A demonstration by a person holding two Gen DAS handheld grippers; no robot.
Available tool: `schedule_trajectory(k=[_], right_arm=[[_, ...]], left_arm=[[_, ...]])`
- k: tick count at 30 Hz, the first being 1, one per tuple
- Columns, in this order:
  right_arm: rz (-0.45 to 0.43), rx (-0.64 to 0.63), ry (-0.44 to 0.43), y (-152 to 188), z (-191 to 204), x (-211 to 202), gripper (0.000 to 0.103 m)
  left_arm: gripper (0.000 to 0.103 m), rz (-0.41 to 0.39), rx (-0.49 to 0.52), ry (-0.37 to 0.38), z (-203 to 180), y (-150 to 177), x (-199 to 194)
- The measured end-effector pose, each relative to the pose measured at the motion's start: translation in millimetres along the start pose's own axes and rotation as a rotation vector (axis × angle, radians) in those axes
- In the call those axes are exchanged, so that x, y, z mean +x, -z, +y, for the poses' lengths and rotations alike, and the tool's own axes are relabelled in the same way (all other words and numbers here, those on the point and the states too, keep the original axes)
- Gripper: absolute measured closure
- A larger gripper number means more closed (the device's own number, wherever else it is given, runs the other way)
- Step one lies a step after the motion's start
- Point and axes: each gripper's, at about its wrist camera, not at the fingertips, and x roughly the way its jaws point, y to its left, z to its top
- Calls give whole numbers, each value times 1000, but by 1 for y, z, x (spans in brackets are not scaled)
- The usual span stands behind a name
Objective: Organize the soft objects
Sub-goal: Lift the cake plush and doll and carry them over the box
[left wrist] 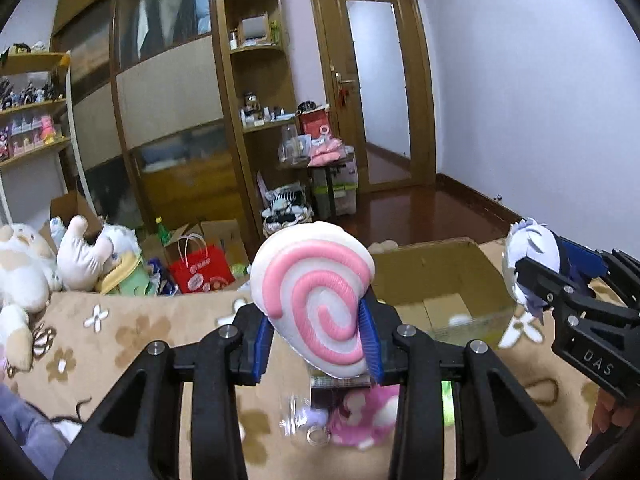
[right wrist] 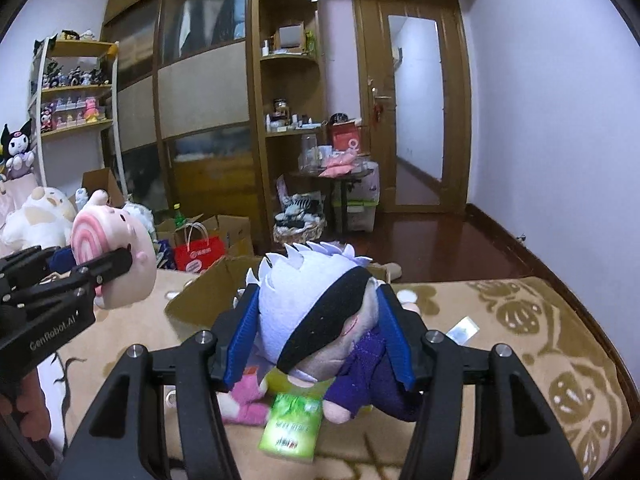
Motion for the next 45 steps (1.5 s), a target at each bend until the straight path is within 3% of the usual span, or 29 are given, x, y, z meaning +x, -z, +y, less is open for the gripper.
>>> schedule_trajectory(k=[8, 14, 21, 28, 39, 45], right_arm=[[-64, -34, 51, -16, 6, 23, 40], [-63, -48, 26, -17, 10, 42, 40], [-45, -73, 23, -6, 8, 58, 39], [30, -32, -11, 4, -7, 79, 38], [86, -24, -53, 14, -11, 94, 36], [102, -8, -58, 14, -14, 98, 32]], left_arm=[[66, -49, 8, 5, 1, -17, 27], [66, -34, 15, 24, -1, -13, 50], [65, 67, 14, 77, -7, -4, 85], [63, 158, 49, 98, -16, 6, 112], [54, 223, 55, 98, -21, 16, 121], [43, 244, 55, 82, -18, 18, 122]])
